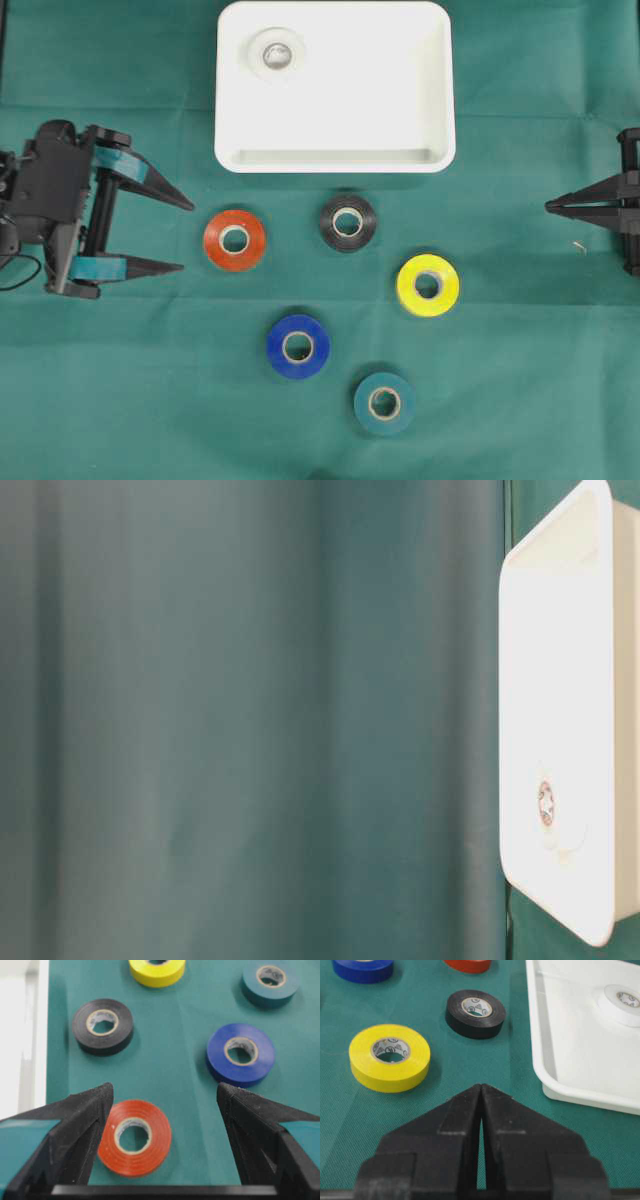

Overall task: Put the tape into the white case with the left arm.
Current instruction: 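Reach the left gripper across the table toward the teal roll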

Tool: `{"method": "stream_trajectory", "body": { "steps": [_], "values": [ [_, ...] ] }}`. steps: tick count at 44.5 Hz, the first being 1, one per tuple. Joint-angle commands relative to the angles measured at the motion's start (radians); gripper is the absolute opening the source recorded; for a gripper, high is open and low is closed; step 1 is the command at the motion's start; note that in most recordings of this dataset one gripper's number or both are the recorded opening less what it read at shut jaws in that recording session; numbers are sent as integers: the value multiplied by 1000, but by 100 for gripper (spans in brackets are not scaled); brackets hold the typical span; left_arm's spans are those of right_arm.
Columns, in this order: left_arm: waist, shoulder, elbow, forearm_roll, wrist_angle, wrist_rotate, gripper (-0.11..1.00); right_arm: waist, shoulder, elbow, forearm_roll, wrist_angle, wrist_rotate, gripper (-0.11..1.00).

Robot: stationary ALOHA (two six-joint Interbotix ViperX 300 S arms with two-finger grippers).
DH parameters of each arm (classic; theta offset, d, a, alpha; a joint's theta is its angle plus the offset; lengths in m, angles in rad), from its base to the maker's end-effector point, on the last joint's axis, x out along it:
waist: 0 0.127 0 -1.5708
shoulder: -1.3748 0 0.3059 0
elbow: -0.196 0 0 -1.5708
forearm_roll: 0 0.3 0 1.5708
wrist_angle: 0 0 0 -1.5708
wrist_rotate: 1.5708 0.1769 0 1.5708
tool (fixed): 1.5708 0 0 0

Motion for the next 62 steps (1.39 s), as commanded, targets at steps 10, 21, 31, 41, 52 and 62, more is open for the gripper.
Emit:
{"method": "stream_trajectory", "body": {
  "steps": [10, 21, 31, 41, 52, 62],
  "values": [
    [-20, 89, -87, -2, 2, -2, 84, 0, 6, -12, 0, -6, 3, -9],
    [-25, 186, -160, -2, 34, -2, 84, 0, 6, -11, 0, -5, 3, -9],
    [-25, 273, -224, -2, 37, 0, 84, -2, 6, -11, 0, -5, 3, -9],
    [-28, 353, -291, -2, 71, 2, 84, -2, 6, -11, -2, -5, 3, -9],
    [-55, 430, -362, -2, 83, 3, 84, -2, 6, -11, 0, -6, 3, -9],
    [-84, 491, -423, -2, 83, 3, 84, -2, 6, -12, 0, -5, 3, -9]
  ]
}}
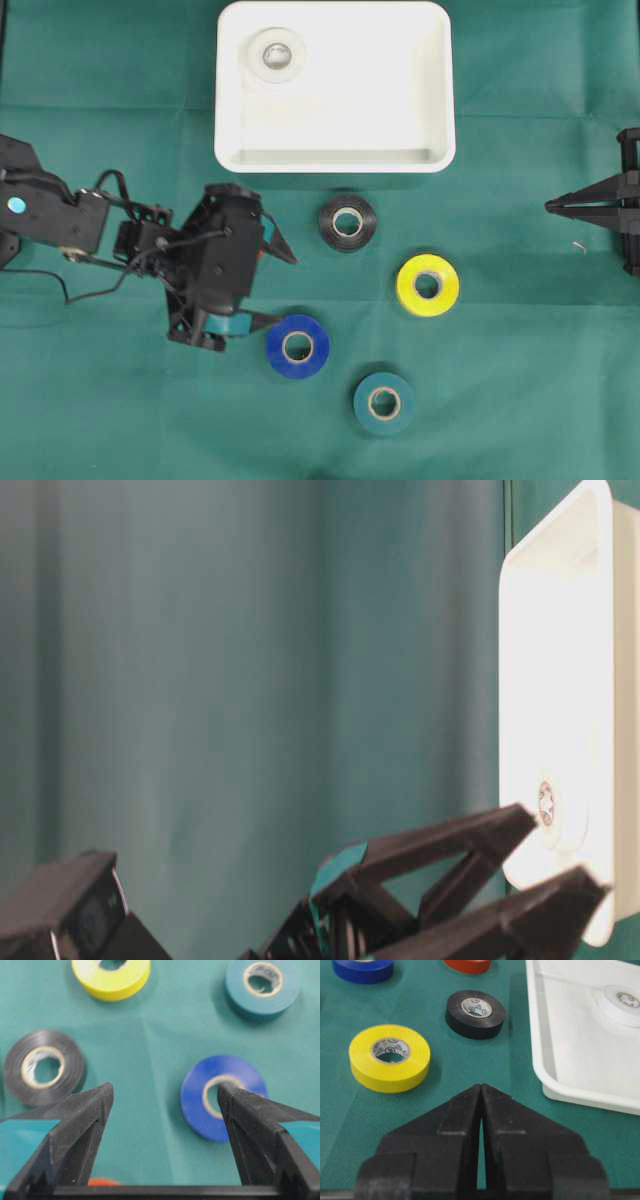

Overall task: Put the tape into the white case with the left arm.
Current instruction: 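Reach the left gripper across the table toward the teal roll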

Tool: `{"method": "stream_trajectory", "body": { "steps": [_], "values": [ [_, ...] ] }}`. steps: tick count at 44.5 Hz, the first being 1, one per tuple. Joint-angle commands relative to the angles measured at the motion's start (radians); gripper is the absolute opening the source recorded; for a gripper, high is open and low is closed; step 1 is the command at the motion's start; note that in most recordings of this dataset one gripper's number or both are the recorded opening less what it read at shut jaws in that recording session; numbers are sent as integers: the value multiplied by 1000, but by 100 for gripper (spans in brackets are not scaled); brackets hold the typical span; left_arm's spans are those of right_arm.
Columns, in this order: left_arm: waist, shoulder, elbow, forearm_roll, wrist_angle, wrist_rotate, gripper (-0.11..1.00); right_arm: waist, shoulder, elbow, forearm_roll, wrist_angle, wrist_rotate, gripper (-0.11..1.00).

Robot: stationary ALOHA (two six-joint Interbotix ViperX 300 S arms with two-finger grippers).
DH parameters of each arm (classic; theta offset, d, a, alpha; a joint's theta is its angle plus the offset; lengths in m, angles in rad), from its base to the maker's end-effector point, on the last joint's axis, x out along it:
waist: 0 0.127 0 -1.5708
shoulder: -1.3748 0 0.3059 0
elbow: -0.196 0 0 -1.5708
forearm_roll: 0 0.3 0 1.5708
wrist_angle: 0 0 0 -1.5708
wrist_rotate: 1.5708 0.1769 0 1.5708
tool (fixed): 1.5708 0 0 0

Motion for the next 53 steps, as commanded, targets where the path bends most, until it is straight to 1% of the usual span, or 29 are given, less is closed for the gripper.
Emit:
{"method": "stream_trajectory", "body": {
  "steps": [1, 22, 43, 53],
  "values": [
    [-15, 11, -46, -2, -3, -2, 84, 0, 6, -11, 0, -8, 2, -9],
    [-63, 132, -175, 0, 37, -5, 84, -2, 6, -11, 0, -8, 2, -9],
    [-72, 245, -299, -2, 109, -6, 84, 0, 6, -9, 0, -8, 2, -9],
    [-89, 296, -359, 0, 110, -6, 84, -2, 6, -9, 0, -8, 2, -9]
  ]
}}
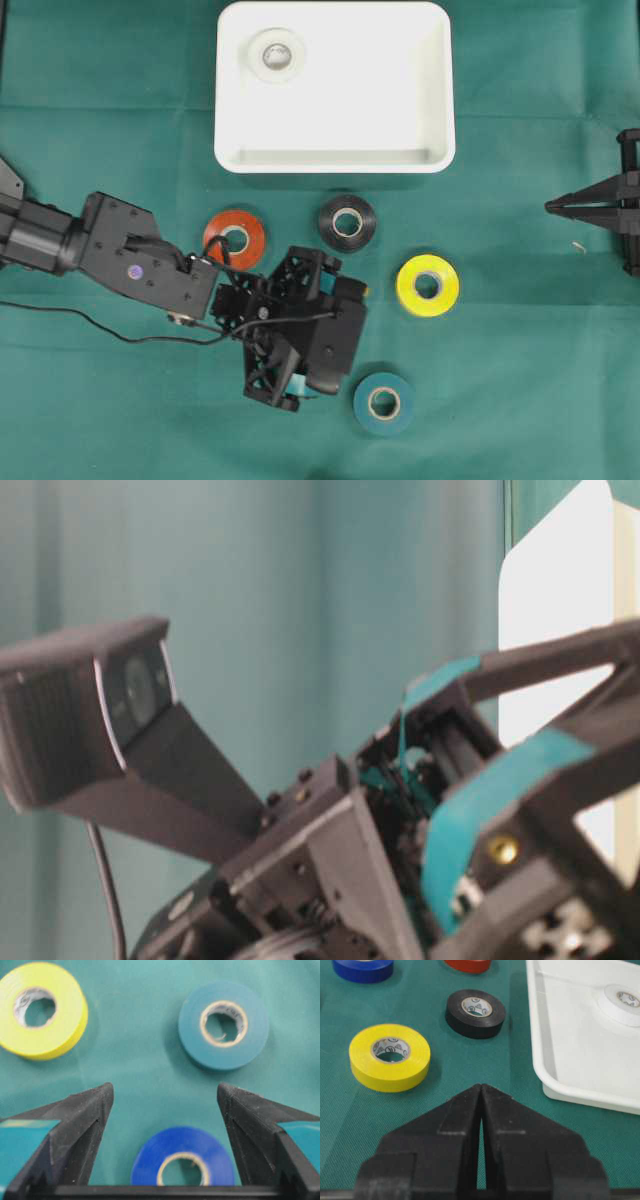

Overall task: Put the tape into the white case with the left arm.
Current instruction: 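Reach the left gripper across the table toward the teal roll, then lower the left gripper into the teal roll's core and close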

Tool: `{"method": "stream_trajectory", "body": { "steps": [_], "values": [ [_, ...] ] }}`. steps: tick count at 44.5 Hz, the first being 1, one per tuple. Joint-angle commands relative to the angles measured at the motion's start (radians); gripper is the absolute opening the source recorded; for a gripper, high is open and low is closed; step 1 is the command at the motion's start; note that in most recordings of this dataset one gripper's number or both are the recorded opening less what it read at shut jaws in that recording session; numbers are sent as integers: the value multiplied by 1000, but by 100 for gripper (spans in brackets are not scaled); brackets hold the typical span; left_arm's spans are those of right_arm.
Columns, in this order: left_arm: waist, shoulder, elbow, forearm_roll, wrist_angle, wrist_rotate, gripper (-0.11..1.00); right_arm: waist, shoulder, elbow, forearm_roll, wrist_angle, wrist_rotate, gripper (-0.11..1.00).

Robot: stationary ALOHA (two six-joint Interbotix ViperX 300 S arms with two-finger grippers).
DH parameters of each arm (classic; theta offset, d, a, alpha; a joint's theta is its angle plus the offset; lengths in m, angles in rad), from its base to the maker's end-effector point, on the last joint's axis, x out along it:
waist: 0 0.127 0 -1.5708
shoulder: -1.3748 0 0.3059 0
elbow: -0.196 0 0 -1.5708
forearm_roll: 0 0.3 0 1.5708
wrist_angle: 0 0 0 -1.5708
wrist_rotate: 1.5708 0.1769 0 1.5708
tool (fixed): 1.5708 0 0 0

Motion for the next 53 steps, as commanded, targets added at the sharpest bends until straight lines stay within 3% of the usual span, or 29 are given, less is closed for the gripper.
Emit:
{"method": "stream_trajectory", "body": {
  "steps": [1, 33, 53],
  "values": [
    [-12, 5, -51, 0, -3, -2, 84, 0, 6, -11, 0, -8, 2, -9],
    [-25, 164, -230, -2, 29, -3, 84, -2, 8, -6, 0, -15, 2, -9],
    [-28, 212, -242, -2, 18, -14, 84, 0, 8, -5, 0, -15, 2, -9]
  ]
}}
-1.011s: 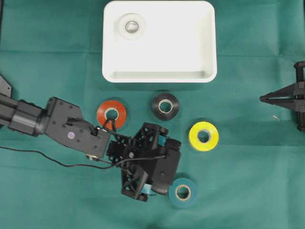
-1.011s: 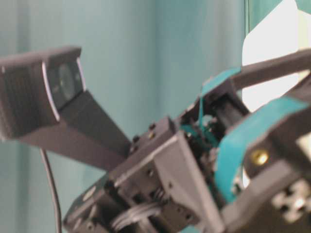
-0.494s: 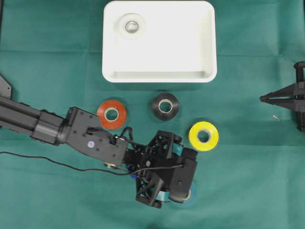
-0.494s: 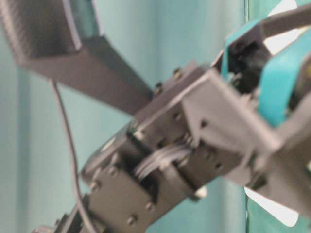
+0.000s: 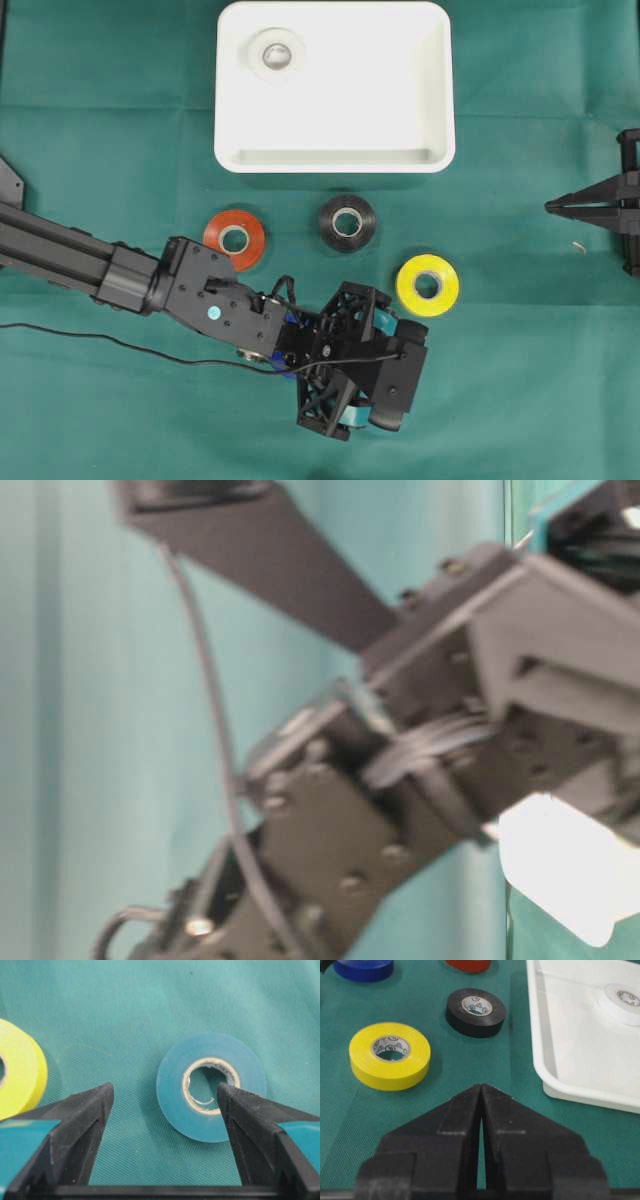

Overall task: Put the tape into the white case with the left arm.
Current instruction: 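Lower the left gripper into the teal roll's core and close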

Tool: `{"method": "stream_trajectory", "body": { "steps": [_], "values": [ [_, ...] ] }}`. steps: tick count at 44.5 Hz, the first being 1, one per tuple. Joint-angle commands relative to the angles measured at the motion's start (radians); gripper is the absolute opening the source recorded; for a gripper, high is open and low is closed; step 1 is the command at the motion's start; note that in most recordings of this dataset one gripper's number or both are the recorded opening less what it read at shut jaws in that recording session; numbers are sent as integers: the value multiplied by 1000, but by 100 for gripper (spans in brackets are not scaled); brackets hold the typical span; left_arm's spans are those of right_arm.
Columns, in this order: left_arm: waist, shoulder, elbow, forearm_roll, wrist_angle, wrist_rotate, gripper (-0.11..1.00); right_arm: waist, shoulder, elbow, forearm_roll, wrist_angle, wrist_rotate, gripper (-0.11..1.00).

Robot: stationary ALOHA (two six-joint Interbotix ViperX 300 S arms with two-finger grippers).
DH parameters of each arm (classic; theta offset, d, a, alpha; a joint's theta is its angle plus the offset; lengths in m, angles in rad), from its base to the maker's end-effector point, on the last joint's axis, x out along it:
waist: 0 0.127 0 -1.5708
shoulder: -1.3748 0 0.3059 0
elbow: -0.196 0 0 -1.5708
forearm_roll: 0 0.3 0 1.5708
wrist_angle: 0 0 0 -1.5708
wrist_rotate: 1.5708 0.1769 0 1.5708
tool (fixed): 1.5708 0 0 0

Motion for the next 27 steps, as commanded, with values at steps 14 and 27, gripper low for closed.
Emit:
{"method": "stream_trajectory", "body": {
  "steps": [14, 27],
  "values": [
    [-3, 60, -72, 0, -20, -23, 84, -2, 8, -9, 0, -11, 2, -9],
    [11, 100, -91, 2, -15, -20, 84, -2, 8, -3, 0, -23, 2, -9]
  ]
}}
